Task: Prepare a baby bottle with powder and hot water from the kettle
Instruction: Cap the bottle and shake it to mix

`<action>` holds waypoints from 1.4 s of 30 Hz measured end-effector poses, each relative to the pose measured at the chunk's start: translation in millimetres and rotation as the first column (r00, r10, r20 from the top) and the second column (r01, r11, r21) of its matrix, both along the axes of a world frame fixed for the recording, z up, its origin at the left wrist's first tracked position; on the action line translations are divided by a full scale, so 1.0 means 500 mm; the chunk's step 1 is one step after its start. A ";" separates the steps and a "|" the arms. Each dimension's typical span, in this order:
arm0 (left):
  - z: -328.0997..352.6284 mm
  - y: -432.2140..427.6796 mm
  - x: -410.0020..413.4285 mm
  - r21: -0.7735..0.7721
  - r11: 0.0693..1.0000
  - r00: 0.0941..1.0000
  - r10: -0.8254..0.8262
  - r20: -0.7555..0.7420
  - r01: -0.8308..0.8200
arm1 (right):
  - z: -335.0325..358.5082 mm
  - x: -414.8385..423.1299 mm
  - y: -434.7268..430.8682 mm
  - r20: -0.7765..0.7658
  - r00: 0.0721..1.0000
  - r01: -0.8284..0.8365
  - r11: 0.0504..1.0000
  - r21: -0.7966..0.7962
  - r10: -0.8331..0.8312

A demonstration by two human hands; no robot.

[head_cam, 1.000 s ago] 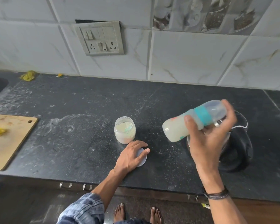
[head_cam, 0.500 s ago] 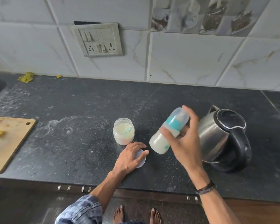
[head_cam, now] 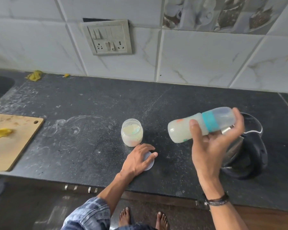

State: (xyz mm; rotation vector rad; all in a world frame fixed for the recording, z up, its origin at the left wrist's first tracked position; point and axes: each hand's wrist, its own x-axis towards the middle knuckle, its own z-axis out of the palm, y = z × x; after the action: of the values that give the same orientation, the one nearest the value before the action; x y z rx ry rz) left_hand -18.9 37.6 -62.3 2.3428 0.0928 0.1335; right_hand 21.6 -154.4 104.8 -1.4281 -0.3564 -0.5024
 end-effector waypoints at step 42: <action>-0.001 0.001 -0.001 0.003 1.000 1.000 -0.012 0.003 0.012 | -0.002 0.007 0.007 -0.181 0.980 -0.127 0.967 -0.222 0.087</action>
State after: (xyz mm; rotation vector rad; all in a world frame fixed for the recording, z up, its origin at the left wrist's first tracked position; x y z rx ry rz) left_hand -19.3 37.9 -62.7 2.3453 0.0776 0.1309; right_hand 25.1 -151.0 103.8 -1.6561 -0.3613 -0.2528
